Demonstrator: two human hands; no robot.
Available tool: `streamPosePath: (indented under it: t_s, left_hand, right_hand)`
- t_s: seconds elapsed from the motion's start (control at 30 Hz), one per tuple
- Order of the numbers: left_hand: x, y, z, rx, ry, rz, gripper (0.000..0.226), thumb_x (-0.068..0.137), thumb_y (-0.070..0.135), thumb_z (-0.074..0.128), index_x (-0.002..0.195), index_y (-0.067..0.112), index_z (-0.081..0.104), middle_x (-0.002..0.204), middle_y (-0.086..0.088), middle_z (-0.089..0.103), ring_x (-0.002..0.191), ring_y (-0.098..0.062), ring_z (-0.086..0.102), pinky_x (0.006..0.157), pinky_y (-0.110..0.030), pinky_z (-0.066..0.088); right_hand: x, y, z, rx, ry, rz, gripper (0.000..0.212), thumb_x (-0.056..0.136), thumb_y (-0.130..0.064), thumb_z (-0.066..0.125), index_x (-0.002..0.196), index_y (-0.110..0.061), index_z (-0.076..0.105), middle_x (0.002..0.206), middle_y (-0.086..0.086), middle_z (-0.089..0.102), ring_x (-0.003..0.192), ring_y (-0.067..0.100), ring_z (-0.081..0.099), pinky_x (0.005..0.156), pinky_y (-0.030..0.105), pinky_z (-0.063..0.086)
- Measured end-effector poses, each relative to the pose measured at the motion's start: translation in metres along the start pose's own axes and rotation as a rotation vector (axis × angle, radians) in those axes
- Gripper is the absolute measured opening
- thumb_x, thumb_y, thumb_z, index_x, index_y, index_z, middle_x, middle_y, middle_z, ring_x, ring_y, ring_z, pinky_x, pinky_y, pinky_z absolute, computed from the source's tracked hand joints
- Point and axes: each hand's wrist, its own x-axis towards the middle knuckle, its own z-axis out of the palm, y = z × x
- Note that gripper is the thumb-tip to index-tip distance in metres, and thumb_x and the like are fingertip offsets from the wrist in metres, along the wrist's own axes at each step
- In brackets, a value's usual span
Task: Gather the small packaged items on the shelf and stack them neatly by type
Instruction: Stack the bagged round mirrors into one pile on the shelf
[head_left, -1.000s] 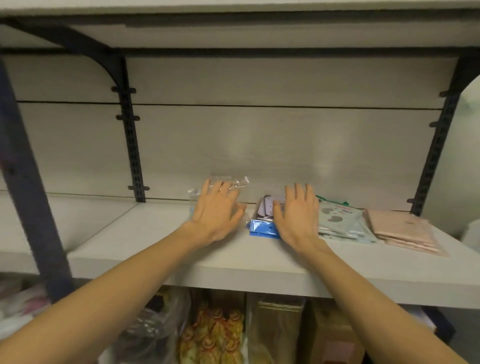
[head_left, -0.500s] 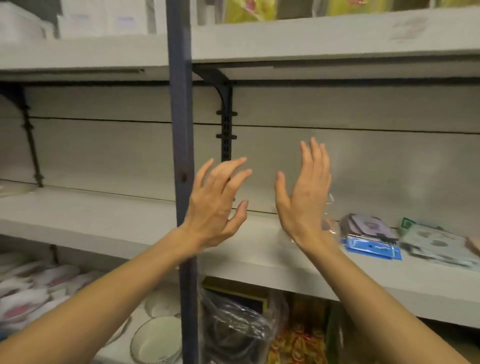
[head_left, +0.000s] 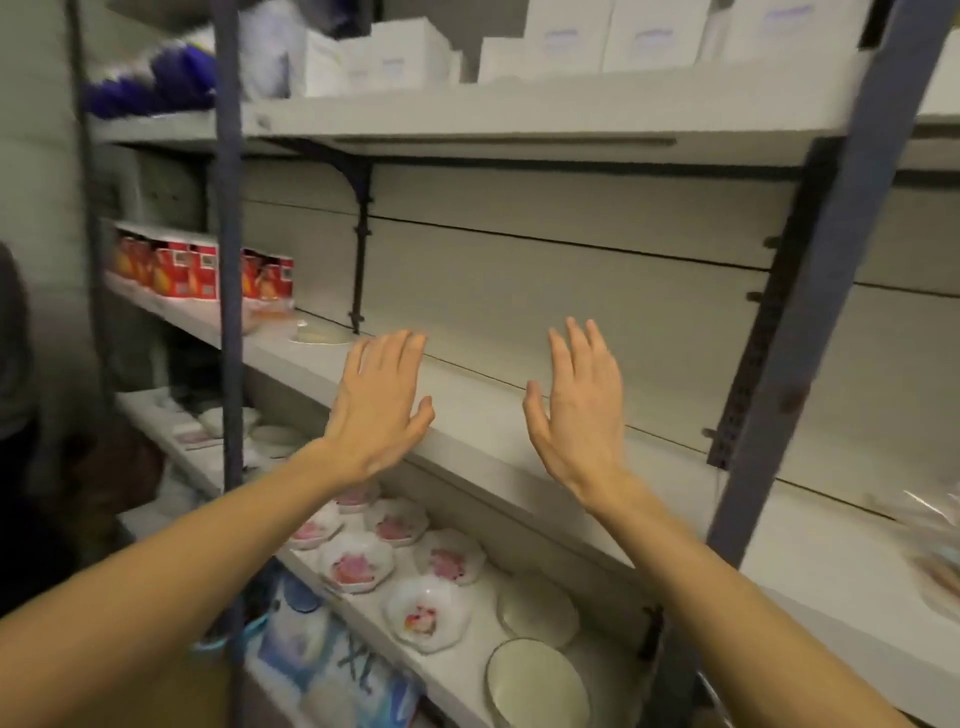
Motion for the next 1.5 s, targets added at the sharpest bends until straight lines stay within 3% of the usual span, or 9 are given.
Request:
streamPosePath:
  t_s: [0.23,0.57,0.73,0.83,1.0,1.13,1.3,1.43,1.5]
  left_hand:
    - [-0.01,-0.14,0.036,0.123,-0.149,-0.173,0.076,0.085,0.044,0.061,0.148,0.011,0.034,0.14,-0.011,0.051,0.127,-0.029,0.048,0.111,-0.047,0.036]
    - [0.051,-0.275,0.113,0.148,-0.242,-0.139,0.068,0.089,0.041,0.061,0.147,0.012,0.042,0.143,-0.009,0.053,0.133,-0.029,0.048,0.116,-0.048,0.033]
    - [0.077,-0.331,0.139,0.014,-0.039,-0.133,0.048,0.089,0.031,0.063,0.135,0.021,0.055,0.135,-0.001,0.06,0.128,-0.022,0.052,0.119,-0.047,0.028]
    - [0.086,-0.364,0.153,-0.066,-0.018,-0.12,0.047,0.089,0.026,0.062,0.136,0.023,0.055,0.137,0.001,0.058,0.13,-0.019,0.05,0.117,-0.045,0.032]
    - [0.096,-0.414,0.179,-0.167,0.098,-0.164,0.051,0.091,0.019,0.065,0.139,0.012,0.051,0.144,-0.008,0.053,0.134,-0.025,0.049,0.114,-0.044,0.039]
    - [0.103,-0.463,0.203,-0.283,0.165,-0.192,0.052,0.096,0.022,0.061,0.144,0.013,0.043,0.15,-0.007,0.044,0.135,-0.022,0.045,0.109,-0.033,0.036]
    - [0.111,-0.534,0.238,-0.373,0.121,-0.209,0.058,0.1,0.031,0.055,0.151,0.016,0.031,0.155,-0.005,0.035,0.139,-0.022,0.042,0.112,-0.041,0.04]
    - [0.125,-0.597,0.259,-0.362,-0.052,-0.185,0.079,0.095,0.026,0.063,0.158,0.014,0.016,0.162,-0.012,0.026,0.145,-0.03,0.037,0.115,-0.052,0.04]
    - [0.134,-0.623,0.266,-0.358,-0.121,-0.184,0.084,0.093,0.025,0.067,0.158,0.013,0.015,0.162,-0.013,0.026,0.146,-0.032,0.036,0.117,-0.051,0.037]
  right_hand:
    - [0.036,-0.087,0.117,0.098,-0.273,-0.017,0.064,0.102,-0.042,0.038,0.154,-0.007,0.026,0.162,0.015,0.024,0.153,0.033,0.011,0.125,0.043,0.014]
    - [0.137,-0.177,0.259,0.213,-0.336,-0.038,0.066,0.099,-0.041,0.045,0.153,-0.008,0.028,0.159,0.014,0.029,0.152,0.034,0.015,0.124,0.042,0.016]
    - [0.173,-0.216,0.32,0.329,-0.292,-0.029,0.064,0.095,-0.034,0.049,0.152,-0.009,0.033,0.155,0.01,0.037,0.148,0.028,0.026,0.122,0.042,0.024]
    - [0.182,-0.242,0.345,0.386,-0.275,-0.049,0.061,0.094,-0.029,0.05,0.151,-0.012,0.035,0.155,0.007,0.039,0.149,0.024,0.027,0.124,0.039,0.022]
    - [0.203,-0.279,0.376,0.438,-0.165,-0.092,0.055,0.094,-0.023,0.054,0.148,-0.013,0.041,0.152,0.004,0.043,0.146,0.02,0.033,0.122,0.039,0.028]
    - [0.221,-0.313,0.406,0.473,-0.086,-0.045,0.056,0.095,-0.024,0.055,0.148,-0.015,0.04,0.155,0.002,0.038,0.147,0.017,0.029,0.123,0.034,0.024]
    - [0.228,-0.368,0.436,0.393,0.06,-0.085,0.055,0.093,-0.018,0.058,0.146,-0.007,0.044,0.158,0.012,0.034,0.15,0.025,0.025,0.122,0.045,0.026]
    - [0.238,-0.417,0.46,0.302,-0.034,-0.257,0.069,0.092,-0.022,0.06,0.152,-0.001,0.035,0.165,0.017,0.02,0.155,0.029,0.012,0.124,0.048,0.021]
    - [0.245,-0.43,0.473,0.317,-0.018,-0.116,0.069,0.095,-0.024,0.058,0.154,-0.003,0.031,0.166,0.014,0.018,0.155,0.025,0.011,0.126,0.042,0.016]
